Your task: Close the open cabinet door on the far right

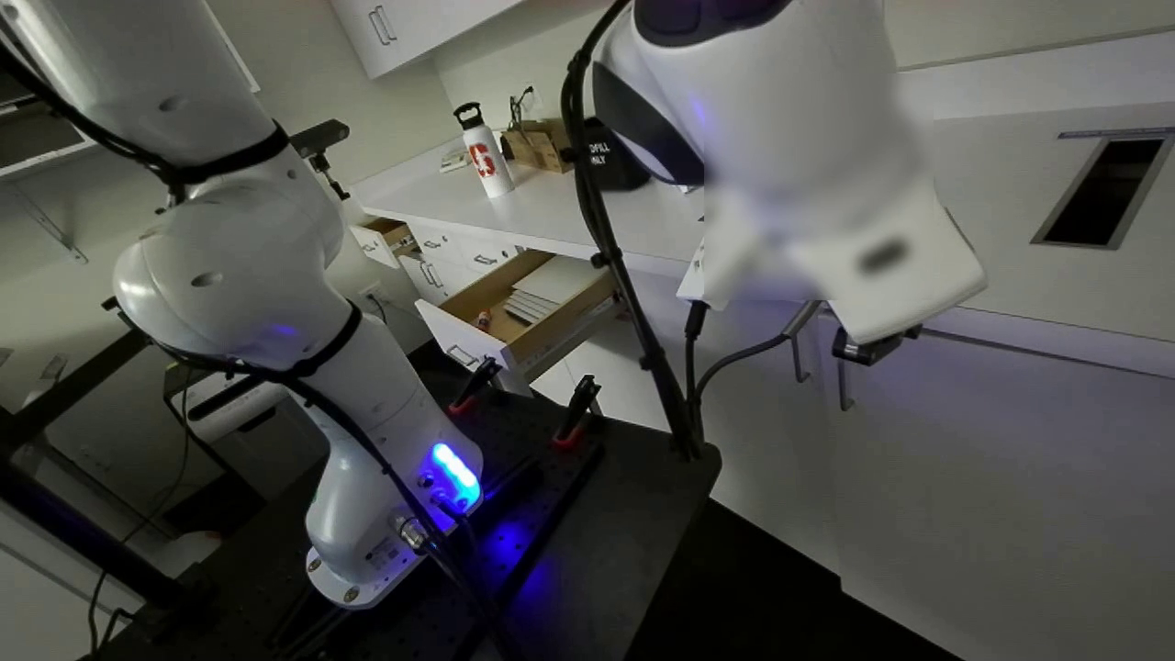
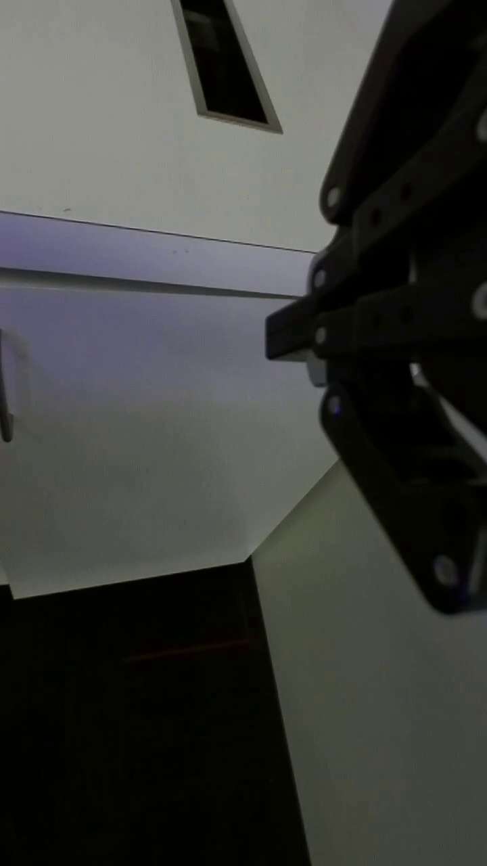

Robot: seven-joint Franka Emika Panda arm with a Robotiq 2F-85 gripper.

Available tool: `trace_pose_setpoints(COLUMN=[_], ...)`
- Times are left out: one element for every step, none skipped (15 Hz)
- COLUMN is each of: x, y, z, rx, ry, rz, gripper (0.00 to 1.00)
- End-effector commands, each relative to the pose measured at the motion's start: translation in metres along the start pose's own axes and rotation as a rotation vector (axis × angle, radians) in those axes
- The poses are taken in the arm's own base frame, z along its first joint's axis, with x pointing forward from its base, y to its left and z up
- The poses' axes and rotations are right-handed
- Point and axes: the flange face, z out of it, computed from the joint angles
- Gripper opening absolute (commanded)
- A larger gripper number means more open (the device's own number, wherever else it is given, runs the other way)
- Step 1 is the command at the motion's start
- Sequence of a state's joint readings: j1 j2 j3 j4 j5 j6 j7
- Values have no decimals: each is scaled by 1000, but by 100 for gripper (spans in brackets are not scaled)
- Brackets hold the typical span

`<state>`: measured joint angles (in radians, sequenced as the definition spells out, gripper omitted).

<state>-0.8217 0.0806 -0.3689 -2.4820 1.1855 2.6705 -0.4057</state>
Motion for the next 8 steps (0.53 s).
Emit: trace_pose_setpoints(x=[-8, -9, -9, -9, -9, -9, -10, -10], y=[2, 2, 2, 1, 1, 1, 1, 1], z=[-12, -13, -13, -14, -14, -14, -14, -14], rx=[13, 14, 15, 16, 17, 19, 17, 17], ry=[26, 26, 27, 27, 27, 27, 26, 23], rz=[-21, -21, -22, -24, -25, -25, -26, -27], gripper=[0, 0, 0, 0, 0, 0, 0, 0])
